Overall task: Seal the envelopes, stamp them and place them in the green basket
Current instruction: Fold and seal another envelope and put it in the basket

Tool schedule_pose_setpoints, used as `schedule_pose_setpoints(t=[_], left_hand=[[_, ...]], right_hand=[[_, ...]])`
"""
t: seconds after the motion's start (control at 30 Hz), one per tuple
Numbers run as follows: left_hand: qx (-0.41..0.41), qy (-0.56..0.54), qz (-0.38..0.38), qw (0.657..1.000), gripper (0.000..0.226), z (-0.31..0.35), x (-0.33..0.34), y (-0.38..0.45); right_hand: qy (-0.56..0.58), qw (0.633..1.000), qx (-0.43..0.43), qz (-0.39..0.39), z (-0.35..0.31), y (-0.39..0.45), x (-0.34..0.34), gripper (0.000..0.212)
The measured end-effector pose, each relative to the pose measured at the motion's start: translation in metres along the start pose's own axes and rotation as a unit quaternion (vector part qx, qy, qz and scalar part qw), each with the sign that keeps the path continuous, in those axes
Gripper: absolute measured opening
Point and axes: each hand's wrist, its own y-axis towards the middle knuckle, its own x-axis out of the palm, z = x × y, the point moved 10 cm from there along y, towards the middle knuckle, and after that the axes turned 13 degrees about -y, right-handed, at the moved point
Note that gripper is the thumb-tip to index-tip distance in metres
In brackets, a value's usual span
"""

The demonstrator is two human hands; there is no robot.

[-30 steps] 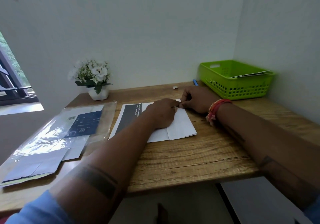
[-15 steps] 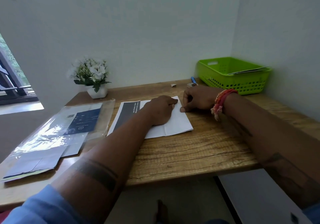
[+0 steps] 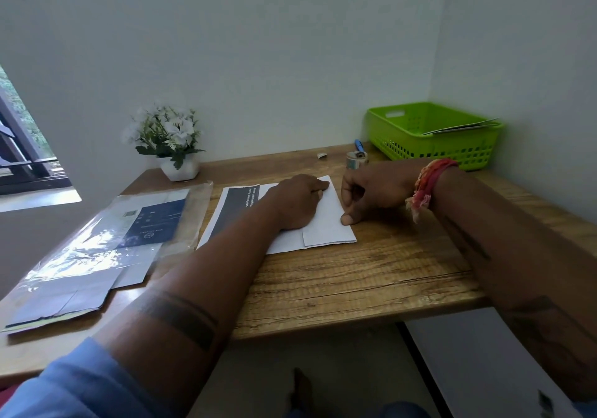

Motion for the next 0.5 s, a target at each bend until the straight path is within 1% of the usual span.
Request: schedule_pose_setpoints(t=[0.3,0.5], left_hand=[[0.000,0.003,0.002,1.000,0.043,0.000,0.000,0.000],[-0.002,0.004,-0.001,1.000,0.043,0.000,0.000,0.000]], right_hand=[[0.009,0.999,-0.011,-0.040,-0.001,-0.009,0.009,0.052],[0.008,0.998,-0.023,-0.065,-0.003,-0.015,0.011,0.070]])
